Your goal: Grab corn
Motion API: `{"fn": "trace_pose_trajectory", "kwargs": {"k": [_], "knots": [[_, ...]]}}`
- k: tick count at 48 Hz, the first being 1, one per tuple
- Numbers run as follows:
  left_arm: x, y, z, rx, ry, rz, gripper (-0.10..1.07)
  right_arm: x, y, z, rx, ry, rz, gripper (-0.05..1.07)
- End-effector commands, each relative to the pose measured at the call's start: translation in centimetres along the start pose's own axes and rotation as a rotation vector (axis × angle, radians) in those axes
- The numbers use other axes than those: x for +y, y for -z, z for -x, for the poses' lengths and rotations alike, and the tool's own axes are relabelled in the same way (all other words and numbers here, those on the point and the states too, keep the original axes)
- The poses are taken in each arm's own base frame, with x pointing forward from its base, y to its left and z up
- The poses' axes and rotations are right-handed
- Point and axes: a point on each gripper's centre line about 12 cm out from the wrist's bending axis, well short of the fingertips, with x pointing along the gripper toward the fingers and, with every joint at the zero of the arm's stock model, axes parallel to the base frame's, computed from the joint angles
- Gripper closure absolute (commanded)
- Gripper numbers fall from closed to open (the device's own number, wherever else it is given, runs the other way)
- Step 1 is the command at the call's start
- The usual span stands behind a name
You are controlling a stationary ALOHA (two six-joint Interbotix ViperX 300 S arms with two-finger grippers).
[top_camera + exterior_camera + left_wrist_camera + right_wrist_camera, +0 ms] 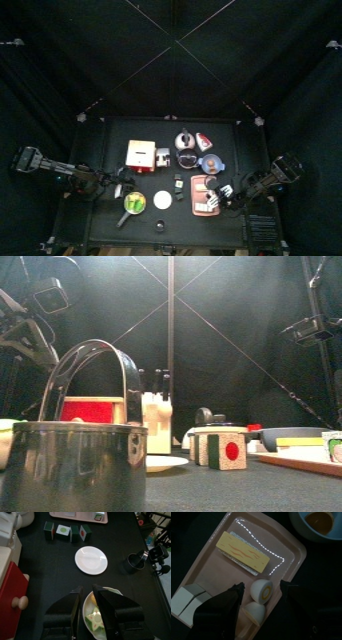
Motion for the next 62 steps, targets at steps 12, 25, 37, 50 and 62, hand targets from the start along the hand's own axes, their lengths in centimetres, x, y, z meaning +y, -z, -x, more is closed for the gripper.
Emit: {"fn": "trace_pose_trajectory", "kwargs": {"k": [12,25,37,50,62], "knots": [[0.3,-0.7,0.0,-0.021,-0.011,0.036,0.29,2.5,-2.0,1.2,-0.096,-0.120,0.054,0.11],[1.0,-1.2,0.1,-0.040,-0.038,0.122,0.29,5.0,-5.6,2.2,-0.268,-0.246,0.128,0.11],[1.0,-1.1,0.1,-0.044,-0.032,0.108,0.29,7.0,-7.2,1.7,-0.292,-0.349,0.182,0.11],[0.1,-2.2,0.1,-0.072,0.004,-0.003,0.28,8.5,-9.8,0.5,-0.300,-0.393,0.170,0.11],[-1.8,-2.9,0.1,-0.064,0.053,0.039,0.14,9.4,-10.7,-0.9,-0.298,-0.401,0.190,0.11]]}}
